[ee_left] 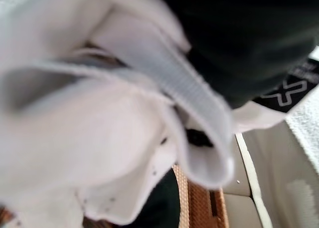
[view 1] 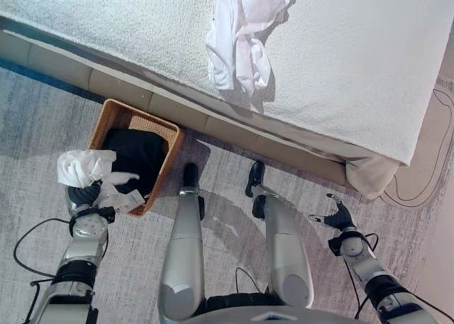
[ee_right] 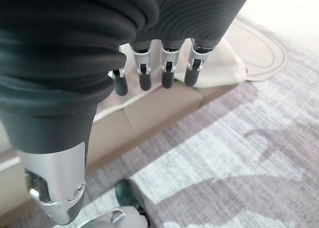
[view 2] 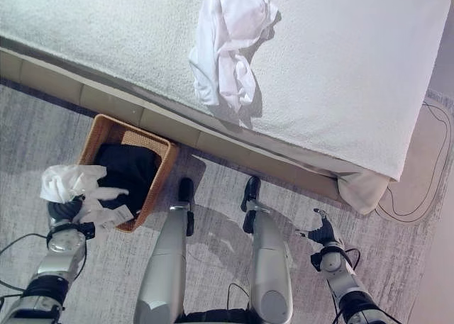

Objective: Pick up clothes into the bucket

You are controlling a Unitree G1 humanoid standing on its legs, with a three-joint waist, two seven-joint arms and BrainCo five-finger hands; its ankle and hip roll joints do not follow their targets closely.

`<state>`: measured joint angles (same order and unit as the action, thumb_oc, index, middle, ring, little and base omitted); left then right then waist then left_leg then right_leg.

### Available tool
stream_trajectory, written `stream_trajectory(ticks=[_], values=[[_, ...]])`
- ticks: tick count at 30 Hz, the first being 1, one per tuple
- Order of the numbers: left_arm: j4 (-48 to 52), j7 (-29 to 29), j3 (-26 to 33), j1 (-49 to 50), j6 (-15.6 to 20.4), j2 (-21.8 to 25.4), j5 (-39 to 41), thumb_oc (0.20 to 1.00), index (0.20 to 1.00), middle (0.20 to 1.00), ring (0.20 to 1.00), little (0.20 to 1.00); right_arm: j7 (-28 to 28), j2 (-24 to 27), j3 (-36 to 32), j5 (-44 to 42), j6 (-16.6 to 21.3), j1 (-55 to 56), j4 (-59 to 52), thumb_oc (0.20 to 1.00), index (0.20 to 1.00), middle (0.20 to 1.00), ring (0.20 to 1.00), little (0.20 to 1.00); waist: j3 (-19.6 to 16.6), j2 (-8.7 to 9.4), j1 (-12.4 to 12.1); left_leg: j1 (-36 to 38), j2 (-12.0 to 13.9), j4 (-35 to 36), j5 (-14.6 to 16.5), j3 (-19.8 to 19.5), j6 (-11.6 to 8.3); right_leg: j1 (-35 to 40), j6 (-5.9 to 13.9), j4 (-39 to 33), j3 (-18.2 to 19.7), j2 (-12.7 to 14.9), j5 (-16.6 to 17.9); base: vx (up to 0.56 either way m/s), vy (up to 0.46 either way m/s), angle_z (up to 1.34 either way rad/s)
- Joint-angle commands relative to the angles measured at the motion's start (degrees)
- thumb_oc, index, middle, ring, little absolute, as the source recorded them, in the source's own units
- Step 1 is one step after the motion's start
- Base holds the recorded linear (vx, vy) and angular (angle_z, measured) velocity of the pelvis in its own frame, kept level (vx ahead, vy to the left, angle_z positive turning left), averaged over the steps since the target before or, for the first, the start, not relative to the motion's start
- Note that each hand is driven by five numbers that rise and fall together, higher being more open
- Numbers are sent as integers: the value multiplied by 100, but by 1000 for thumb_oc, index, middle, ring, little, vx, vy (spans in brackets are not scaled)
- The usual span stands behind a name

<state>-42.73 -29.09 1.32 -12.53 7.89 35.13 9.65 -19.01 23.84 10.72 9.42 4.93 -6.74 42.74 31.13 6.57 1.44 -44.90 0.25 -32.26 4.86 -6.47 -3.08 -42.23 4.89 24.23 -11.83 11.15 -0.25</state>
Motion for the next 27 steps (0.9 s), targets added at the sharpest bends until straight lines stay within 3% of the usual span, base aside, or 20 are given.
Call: stream_trajectory(ticks=[1,9,11,19,27], values=[[-208,-346,161,24,-15,357,-97,200,200,200,200,200,-250,319,237,-199,128,76,-119,1000,1000,1000,1000,1000,-134,141,89,-245,-146,-291,213,69,118,34,243,729,73,225,-583,0,0,0],[-505,-578,146,-304,-194,551,-80,200,200,200,200,200,-400,283,441,-253,157,-127,-107,1000,1000,1000,1000,1000,-134,312,187,-590,-58,-154,111,61,89,-292,287,480,40,140,-429,-5,-5,-3],[-695,-621,143,-410,-318,593,-89,1000,1000,1000,1000,1000,-413,265,493,-257,148,-158,-131,1000,1000,1000,1000,1000,-134,355,215,-621,-46,-127,94,46,82,-315,297,415,27,126,-396,7,-21,-11],[-688,-579,105,-487,-508,480,-117,1000,1000,1000,1000,1000,-493,269,496,-319,108,-280,-276,1000,1000,1000,1000,1000,-134,343,243,-584,-37,61,34,52,75,-283,301,226,11,116,-336,1,0,3],[-619,-503,129,-281,-780,288,-433,1000,1000,1000,1000,1000,-1006,328,-88,-441,460,-313,-1867,1000,1000,1000,1000,1000,-134,200,272,-463,-58,157,23,109,95,-207,304,199,57,127,-356,0,7,-1]])
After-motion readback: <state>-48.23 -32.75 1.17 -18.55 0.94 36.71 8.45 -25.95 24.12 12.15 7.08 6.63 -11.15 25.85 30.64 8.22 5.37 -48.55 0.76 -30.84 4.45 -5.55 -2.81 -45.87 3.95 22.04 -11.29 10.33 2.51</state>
